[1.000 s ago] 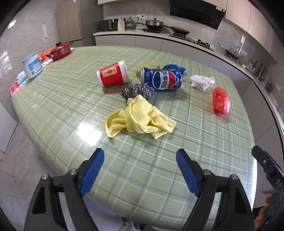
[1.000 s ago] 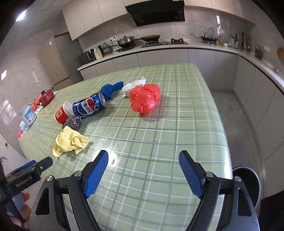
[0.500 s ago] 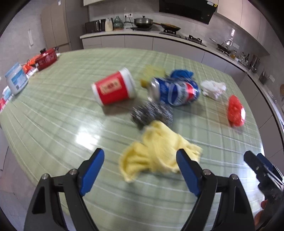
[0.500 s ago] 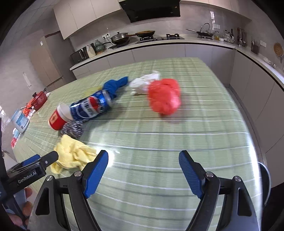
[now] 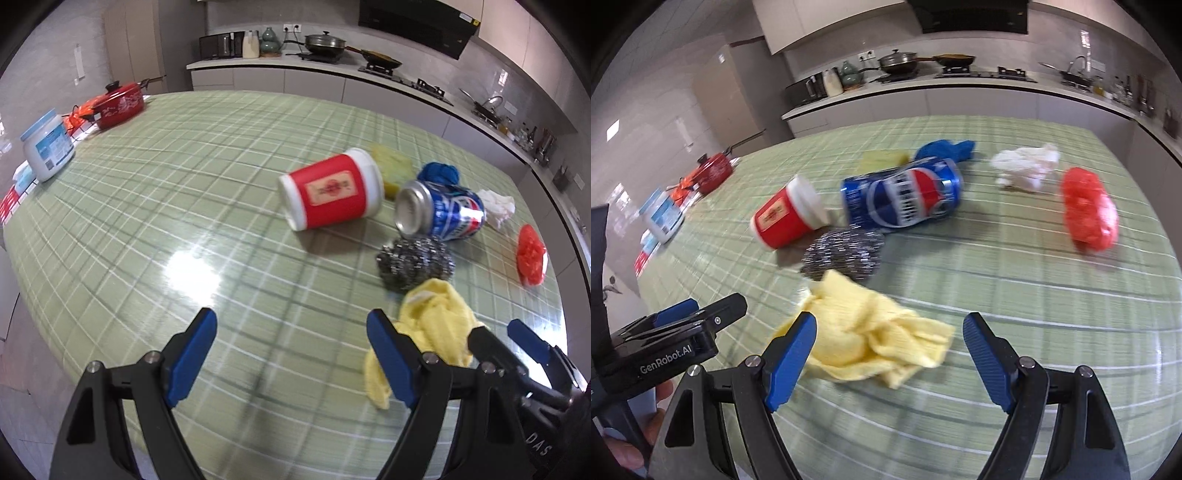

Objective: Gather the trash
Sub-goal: 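Reach the right tool to the yellow cloth and close on it, then grasp the steel wool scrubber with the left tool while the right tool holds the cloth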

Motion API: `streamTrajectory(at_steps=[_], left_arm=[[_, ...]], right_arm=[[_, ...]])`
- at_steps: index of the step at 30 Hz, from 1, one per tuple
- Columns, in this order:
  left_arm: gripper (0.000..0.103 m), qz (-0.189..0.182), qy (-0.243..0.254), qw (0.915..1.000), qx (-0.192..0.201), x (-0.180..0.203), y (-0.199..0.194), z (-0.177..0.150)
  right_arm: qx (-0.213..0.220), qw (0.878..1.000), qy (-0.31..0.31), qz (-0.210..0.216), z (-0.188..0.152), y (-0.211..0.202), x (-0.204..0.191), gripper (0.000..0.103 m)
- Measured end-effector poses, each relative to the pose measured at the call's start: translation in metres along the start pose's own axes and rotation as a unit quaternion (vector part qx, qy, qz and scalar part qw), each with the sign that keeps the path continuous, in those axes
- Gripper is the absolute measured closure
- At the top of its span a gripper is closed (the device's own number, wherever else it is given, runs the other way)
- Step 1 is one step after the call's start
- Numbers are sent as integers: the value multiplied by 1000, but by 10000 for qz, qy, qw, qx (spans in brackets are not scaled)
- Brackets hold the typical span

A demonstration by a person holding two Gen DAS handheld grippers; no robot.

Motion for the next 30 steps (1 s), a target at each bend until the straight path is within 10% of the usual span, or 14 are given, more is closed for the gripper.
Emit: streamTrajectory(at_steps=[8,12,15,30], left_arm=[[19,-84,31,10000,-42,-8,7,7],[19,-187,175,9997,-61,0,9,7],[19,-287,296,9991,-114,9,10,5],[19,-684,870,9936,-215,60,19,-3]], right_arm=[[-268,9991,-331,-9,0,28,-28,21],[-276,9994,-157,100,-4,29,-18,54],[-250,9996,-134,46,-5,25,-12,60],[-118,9945,593,-860,-19,-8,57,69]])
Point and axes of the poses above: each gripper's, at about its wrist camera, not at the fingertips, and y roughly the way its jaws point, x to its right, z to its top, the point moved 1 cm from there along y, roughly the way its jaws point, and after that the axes turned 15 degrees about -y, right-handed, at the moved point
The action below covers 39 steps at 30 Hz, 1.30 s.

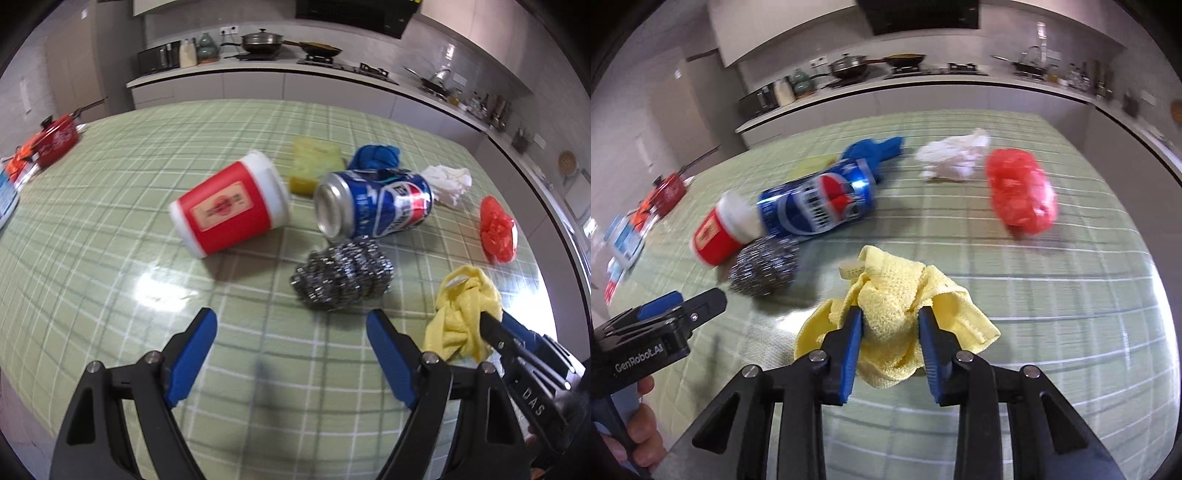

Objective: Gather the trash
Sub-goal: 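Grasp the steel wool scrubber with the left tool while the right tool holds the cloth, then carry the yellow cloth and steel wool over the black bucket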

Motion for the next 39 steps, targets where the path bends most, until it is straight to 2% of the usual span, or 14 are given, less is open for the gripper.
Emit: streamTrajectory(at_steps=[2,4,5,6,14,19,20,21,22,24,27,34,39], left_arm=[[19,-4,47,10000,-36,4,5,1],[19,-17,86,9999,-71,8,11,4],[19,-19,97,9999,-82,8,12,4],[19,-27,120,9999,-96,10,14,5],[19,-42,366,9993,-58,25,30,14],[20,-137,491,9986,-107,32,39,11],[23,-195,461,9987,-93,32,39,10],[35,-246,428,9987,-90,32,38,10],[50,-302,390,9987,-124,32,39,9],[57,-350,333,9986,-214,32,40,6],[60,-405,251,9987,-154,30,35,4],[62,-567,179,9982,34,33,9,-3],[62,-722,321,9969,69,47,-6,-7]], right_arm=[[7,10000,32,-77,1,0,5,67],[31,9998,69,-199,1,1,9,55],[6,9997,58,-254,2,2,9,41],[-7,9995,65,-317,3,4,10,33],[-84,9990,112,-429,9,19,18,23],[-133,9996,200,-160,7,27,22,26],[-103,9997,207,-95,7,27,23,38],[-89,9998,193,-58,7,27,22,46],[-80,9998,166,-54,7,27,22,47],[-74,9999,82,-15,8,26,20,53],[-18,10000,73,30,8,22,20,59],[146,9997,158,79,7,6,26,60],[275,9993,261,10,3,-14,34,60]])
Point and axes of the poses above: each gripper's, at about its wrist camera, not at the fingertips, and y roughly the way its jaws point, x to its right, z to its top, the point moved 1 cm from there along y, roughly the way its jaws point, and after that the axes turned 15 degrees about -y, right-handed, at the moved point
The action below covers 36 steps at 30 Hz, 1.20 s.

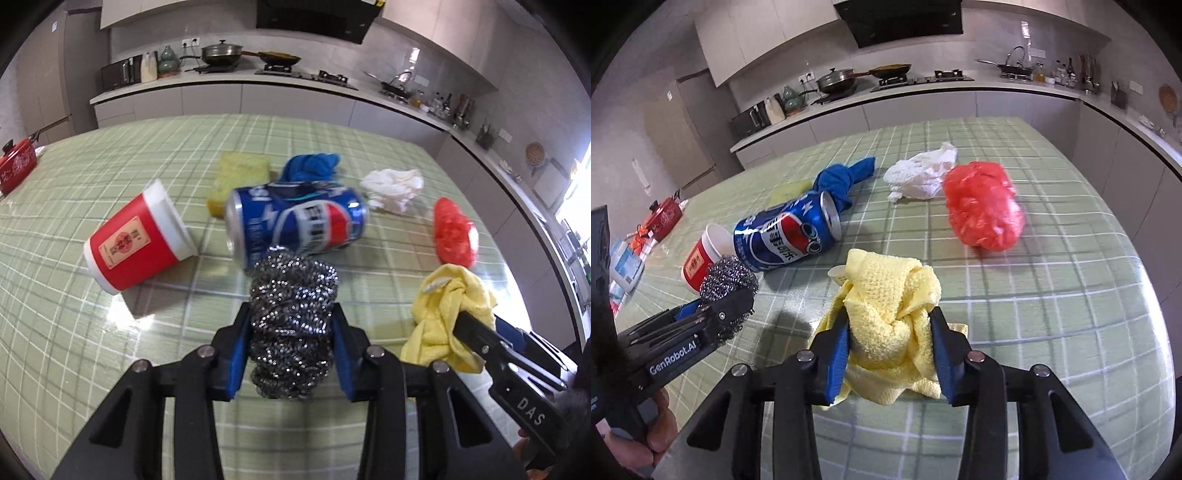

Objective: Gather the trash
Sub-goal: 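Carry the yellow cloth and steel wool over the black bucket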

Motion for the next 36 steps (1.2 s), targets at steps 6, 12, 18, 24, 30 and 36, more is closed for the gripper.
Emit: streamTrajectory(at_steps=[6,12,18,24,30,36], left_arm=[[62,-211,180,9996,-11,27,-8,-8],[62,-387,291,9988,-42,56,-10,-20],[62,-465,461,9978,-22,109,-13,-44],[62,-455,445,9980,22,179,-11,-79],[62,-544,293,9981,-25,257,-5,-119],[62,-755,427,9958,-281,328,10,-153]], right_arm=[[100,9996,192,-204,-10,-27,20,60],[183,9982,323,-464,-24,-58,49,60],[310,9965,510,-590,-46,-87,97,60],[392,9952,672,-597,-75,-115,175,60],[317,9957,633,-605,-107,-146,271,60],[166,9937,784,-784,-140,-165,356,60]])
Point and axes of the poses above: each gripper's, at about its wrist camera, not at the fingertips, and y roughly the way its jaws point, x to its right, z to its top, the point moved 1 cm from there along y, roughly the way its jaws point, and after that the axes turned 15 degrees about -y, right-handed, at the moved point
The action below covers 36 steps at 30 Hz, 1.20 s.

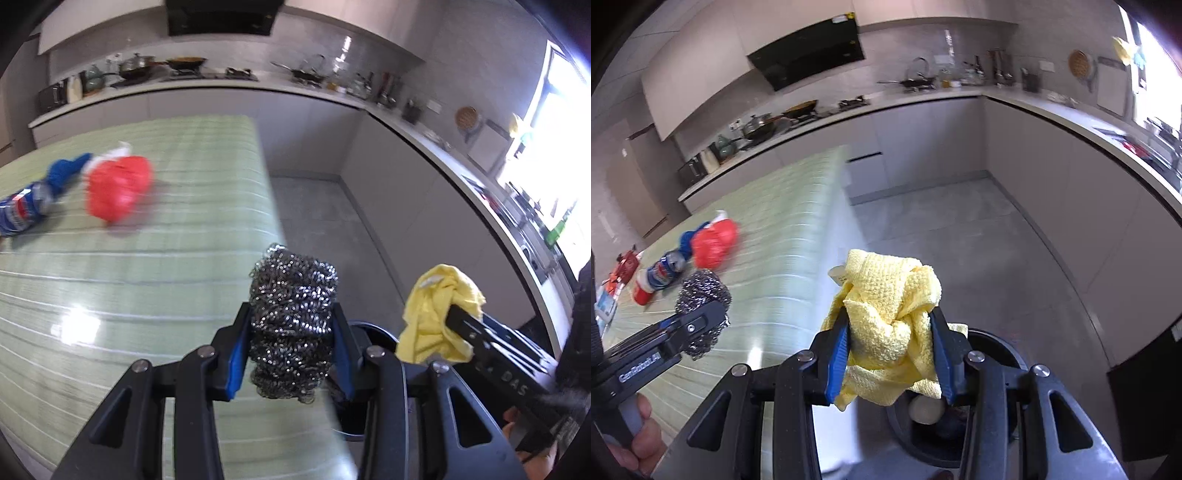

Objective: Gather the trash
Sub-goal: 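Carry the yellow cloth and steel wool over the black bucket, then open both tools over the bucket, dropping cloth and steel wool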

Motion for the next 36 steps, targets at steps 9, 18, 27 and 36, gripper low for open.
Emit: streamTrajectory(at_steps=[9,18,27,36], left_arm=[[62,-14,376,9981,-495,56,45,-35],[60,305,481,9934,-999,73,83,-73],[54,576,601,9897,-1166,84,107,-83],[33,596,597,9908,-1062,100,106,-76]], right_arm=[[-452,9985,236,-204,-41,18,68,60],[-962,9951,188,-97,-87,47,89,59],[-1204,9925,172,-104,-106,68,104,36],[-942,9936,415,-475,-95,55,128,33]])
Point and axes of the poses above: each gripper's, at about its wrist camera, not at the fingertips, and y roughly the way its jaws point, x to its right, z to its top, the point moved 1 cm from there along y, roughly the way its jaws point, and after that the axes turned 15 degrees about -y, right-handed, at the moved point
